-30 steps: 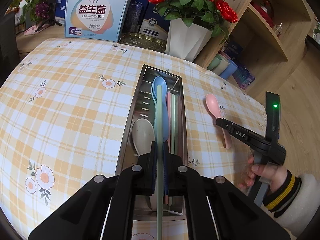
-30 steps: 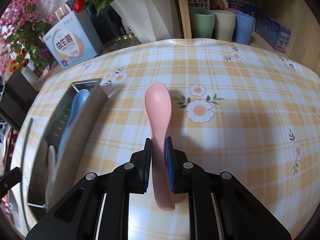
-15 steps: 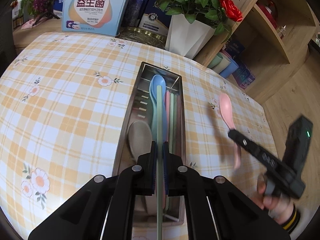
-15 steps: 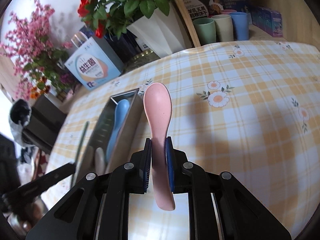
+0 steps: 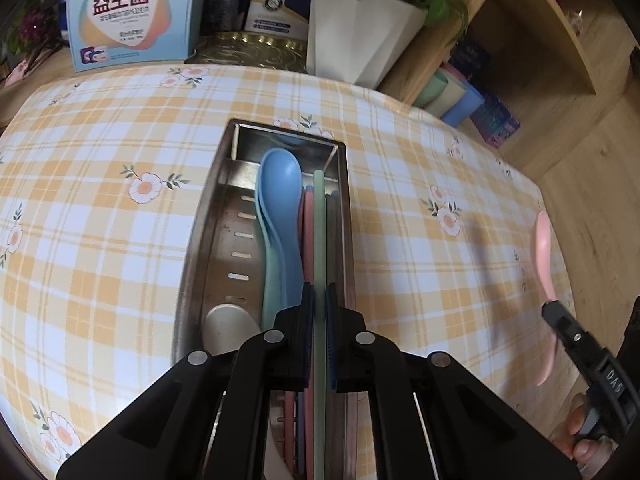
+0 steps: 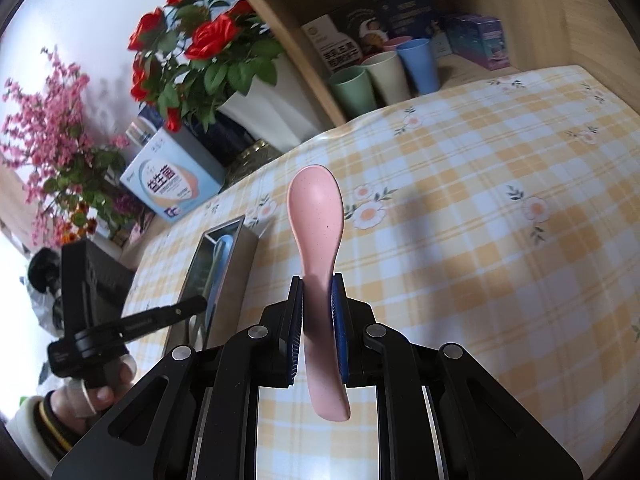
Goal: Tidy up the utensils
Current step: 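Lower the green chopstick into the tray and open the left tool while the right lifts the pink spoon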
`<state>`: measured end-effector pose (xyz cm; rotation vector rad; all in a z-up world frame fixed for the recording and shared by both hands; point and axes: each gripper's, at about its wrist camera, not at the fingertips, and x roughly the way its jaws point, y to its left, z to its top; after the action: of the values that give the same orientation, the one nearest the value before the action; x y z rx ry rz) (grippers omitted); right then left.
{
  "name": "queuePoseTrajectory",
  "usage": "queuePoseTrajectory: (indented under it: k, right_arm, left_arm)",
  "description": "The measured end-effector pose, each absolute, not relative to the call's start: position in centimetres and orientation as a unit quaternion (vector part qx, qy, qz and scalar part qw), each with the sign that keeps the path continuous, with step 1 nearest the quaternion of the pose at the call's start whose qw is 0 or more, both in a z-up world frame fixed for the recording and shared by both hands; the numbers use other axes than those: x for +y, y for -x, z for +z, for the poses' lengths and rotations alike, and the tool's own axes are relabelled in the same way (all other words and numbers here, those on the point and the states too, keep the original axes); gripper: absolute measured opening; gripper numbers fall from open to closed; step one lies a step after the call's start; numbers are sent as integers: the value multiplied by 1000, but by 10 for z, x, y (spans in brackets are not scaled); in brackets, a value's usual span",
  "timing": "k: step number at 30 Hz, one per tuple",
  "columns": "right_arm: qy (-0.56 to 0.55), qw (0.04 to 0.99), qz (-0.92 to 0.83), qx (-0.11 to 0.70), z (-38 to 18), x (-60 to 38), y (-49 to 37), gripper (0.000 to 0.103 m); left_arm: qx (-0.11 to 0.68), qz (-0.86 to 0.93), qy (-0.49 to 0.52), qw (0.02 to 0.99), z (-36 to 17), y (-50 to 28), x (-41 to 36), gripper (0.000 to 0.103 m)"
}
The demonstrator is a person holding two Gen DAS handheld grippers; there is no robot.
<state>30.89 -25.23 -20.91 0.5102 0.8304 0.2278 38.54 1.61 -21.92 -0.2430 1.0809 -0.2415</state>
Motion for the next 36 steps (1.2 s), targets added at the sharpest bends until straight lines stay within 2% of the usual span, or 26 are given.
queuePoseTrajectory:
  k: [30,36]
  right_arm:
    - [-259,869,94,410,-218,-262,-305,14]
    - [-259,868,90,414,-216,-260,-304,14]
  left_arm:
    - [529,-106,87,837,-230,-384,7,6]
    - [522,-103,82,843,-223,-379,9,11]
